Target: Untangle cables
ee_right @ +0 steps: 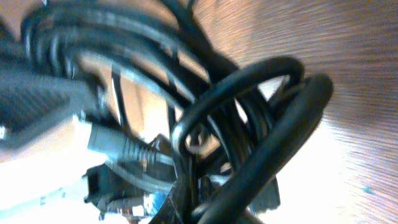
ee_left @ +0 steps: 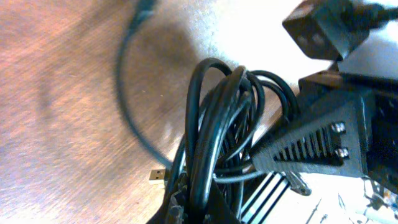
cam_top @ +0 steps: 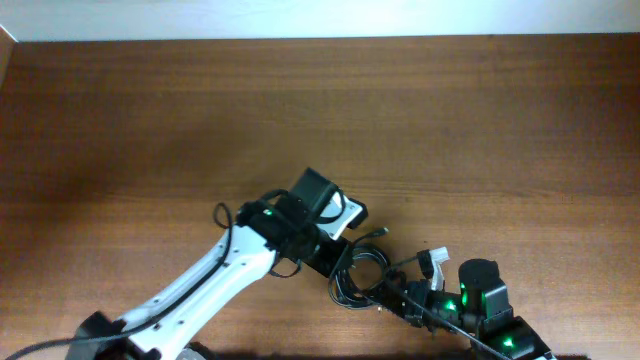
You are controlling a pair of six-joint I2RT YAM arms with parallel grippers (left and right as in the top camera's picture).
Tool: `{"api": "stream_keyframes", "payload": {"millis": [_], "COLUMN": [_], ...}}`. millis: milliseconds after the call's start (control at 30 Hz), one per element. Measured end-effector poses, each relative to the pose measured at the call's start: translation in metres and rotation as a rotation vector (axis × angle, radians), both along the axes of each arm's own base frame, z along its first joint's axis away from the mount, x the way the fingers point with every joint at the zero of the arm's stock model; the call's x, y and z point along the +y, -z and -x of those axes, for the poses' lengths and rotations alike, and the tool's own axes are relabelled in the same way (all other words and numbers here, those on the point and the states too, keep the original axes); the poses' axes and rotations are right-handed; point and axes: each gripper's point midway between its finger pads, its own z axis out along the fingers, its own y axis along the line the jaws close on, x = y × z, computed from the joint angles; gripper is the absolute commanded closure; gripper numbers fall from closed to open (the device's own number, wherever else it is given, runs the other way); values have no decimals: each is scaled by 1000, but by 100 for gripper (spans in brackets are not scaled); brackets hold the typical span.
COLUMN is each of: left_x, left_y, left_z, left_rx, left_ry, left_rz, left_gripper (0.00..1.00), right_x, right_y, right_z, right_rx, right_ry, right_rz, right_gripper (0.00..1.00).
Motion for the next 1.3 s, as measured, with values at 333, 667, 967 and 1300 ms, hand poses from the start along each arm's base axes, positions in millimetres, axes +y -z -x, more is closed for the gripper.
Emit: {"api": "stream_keyframes", "payload": {"millis": [333,667,967,1300], "left_x": [34,64,64,65], "left_y": [-24,-31,-69,-73], "left_z": [-32,-59,-54,-49], "left_rx": [-30,85,54,74], "left_ry": [-213,-452,-452,-454], "left_rz": [34,114,248,266], "left_gripper": [100,100,100,100], "right_x": [18,12,5,13], "right_y": [-50,-24,-5,-41], "right_z": [12,17,14,-6], "right_rx": [-235,-113,-67,-281], "right_ry": [-205,-169,-120,-132], "right_rz": [-179,-103,-27,-73], "right_gripper": [96,96,91,95]}}
